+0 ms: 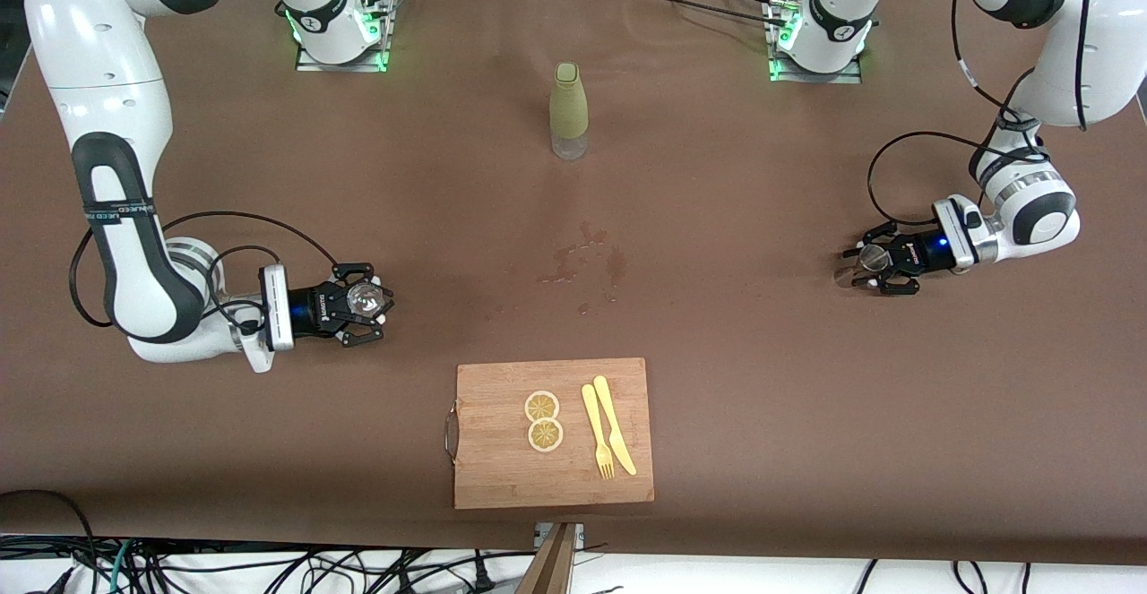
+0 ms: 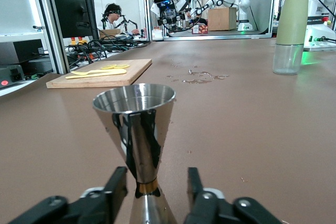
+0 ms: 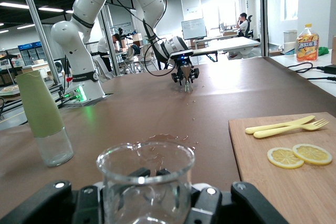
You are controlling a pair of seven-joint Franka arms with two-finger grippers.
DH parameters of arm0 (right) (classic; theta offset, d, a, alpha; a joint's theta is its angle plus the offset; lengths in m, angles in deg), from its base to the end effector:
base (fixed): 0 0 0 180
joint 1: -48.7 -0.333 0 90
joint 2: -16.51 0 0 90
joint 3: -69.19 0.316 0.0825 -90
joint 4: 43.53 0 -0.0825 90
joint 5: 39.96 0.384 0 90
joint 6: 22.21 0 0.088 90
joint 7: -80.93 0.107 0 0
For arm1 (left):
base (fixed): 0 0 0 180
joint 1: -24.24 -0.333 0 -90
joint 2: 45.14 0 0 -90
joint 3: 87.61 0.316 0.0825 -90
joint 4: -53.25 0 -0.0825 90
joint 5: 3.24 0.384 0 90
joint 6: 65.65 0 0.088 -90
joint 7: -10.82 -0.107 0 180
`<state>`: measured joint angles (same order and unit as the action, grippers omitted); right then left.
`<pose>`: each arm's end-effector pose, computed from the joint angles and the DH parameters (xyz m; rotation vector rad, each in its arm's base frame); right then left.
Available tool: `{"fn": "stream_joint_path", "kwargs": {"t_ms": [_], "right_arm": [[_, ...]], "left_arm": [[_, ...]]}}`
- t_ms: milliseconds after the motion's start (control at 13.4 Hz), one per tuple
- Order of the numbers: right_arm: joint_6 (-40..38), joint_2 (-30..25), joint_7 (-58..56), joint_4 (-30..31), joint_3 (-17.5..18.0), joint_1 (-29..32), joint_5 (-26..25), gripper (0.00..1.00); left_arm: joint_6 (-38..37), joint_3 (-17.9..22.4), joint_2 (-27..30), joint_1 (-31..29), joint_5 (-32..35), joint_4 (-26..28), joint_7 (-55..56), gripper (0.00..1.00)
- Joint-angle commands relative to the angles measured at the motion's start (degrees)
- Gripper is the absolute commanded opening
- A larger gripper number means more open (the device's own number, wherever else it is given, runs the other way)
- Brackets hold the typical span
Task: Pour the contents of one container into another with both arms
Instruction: 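Lift the glass cup with the right gripper while the left gripper lifts the jigger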
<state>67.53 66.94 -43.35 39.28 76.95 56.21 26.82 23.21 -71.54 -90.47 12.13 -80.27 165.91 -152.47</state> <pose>0.6723 0.0843 0.1911 -1.2532 -1.3459 -0.8392 0.4971 0.1550 0.0768 1.5270 -1.3421 1.2281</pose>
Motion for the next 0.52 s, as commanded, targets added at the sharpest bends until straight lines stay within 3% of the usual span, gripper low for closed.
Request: {"fn": "stream_joint_path", "kwargs": {"t_ms": [0,224,299,448], "right_arm": [[0.0,-0.7,3.3,-2.6,0.6,0.3,1.2,0.12],[-0.1,-0.7,6.5,-4.3,0.6,0.0,1.2,0.12],[-0.6,-0.7,7.0,-4.5,0.6,0.0,1.2,0.12],[-1.6,-1.3,7.3,-4.7,0.5,0.0,1.0,0.12]], "left_arm": [[-1.9,1.3,-1.5,0.6,-2.2,0.9,-21.1,0.32],[-2.0,1.3,-1.5,0.6,-2.2,0.9,-21.4,0.21],[-2.1,1.3,-1.5,0.7,-2.2,0.9,-21.5,0.05],[-2.5,1.4,-1.5,0.6,-2.2,0.9,-21.4,0.00]]}}
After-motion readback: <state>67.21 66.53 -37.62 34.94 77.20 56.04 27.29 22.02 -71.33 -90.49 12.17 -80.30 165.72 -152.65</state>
